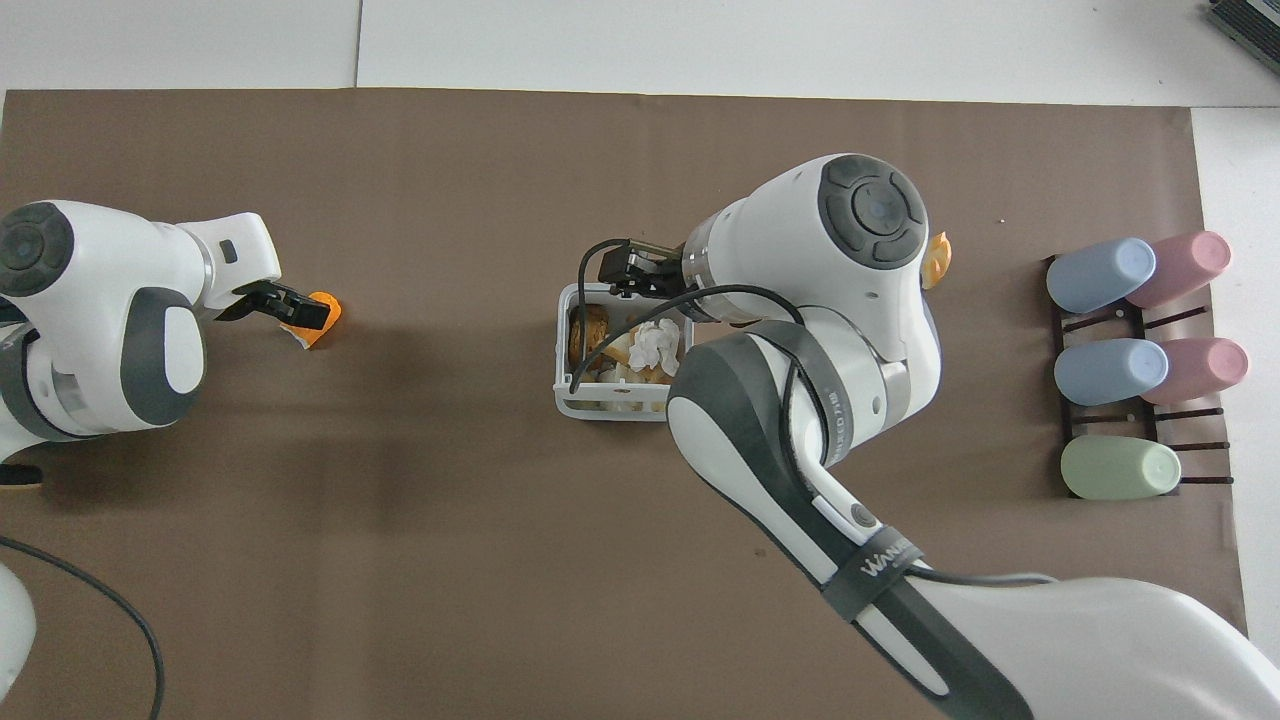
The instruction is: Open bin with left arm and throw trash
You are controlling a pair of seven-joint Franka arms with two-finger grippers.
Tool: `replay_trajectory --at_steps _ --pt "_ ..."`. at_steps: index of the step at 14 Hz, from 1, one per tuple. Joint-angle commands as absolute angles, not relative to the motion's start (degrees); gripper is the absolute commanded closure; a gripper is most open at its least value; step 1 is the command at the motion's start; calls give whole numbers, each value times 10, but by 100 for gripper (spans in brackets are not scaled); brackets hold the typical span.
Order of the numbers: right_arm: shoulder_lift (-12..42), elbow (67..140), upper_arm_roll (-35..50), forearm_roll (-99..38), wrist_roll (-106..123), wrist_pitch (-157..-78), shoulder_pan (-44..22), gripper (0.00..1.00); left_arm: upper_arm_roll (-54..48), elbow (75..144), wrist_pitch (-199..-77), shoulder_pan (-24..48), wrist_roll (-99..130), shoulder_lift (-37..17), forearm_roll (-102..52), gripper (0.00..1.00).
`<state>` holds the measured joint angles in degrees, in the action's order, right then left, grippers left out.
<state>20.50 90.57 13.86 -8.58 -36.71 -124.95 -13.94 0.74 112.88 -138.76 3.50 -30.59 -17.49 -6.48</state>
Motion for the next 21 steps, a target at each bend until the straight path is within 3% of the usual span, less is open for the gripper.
replay_trajectory --at_steps 1,6,7,8,9,15,21 --pt "178 914 143 -22 -320 -1245 -88 0 2 1153 -1409 33 -323 -174 -79 0" --pt "198 938 142 28 -101 -1283 17 0 2 1170 -1412 37 -323 -172 -79 1" --pt "210 948 142 43 -74 -1311 39 0 2 1169 -1409 36 -322 -172 -79 37" --pt "227 953 142 70 -49 -1331 53 0 2 1168 -1410 34 -320 -172 -79 82" --pt "242 955 142 92 -40 -1343 65 0 2 1165 -1409 33 -318 -171 -79 100" --pt "309 983 142 109 -44 -1418 100 0 2 1128 -1339 37 -304 -130 -103 100" --pt "301 1021 139 125 -43 -1417 114 2 -4 1038 -1296 121 -235 -132 -102 100"
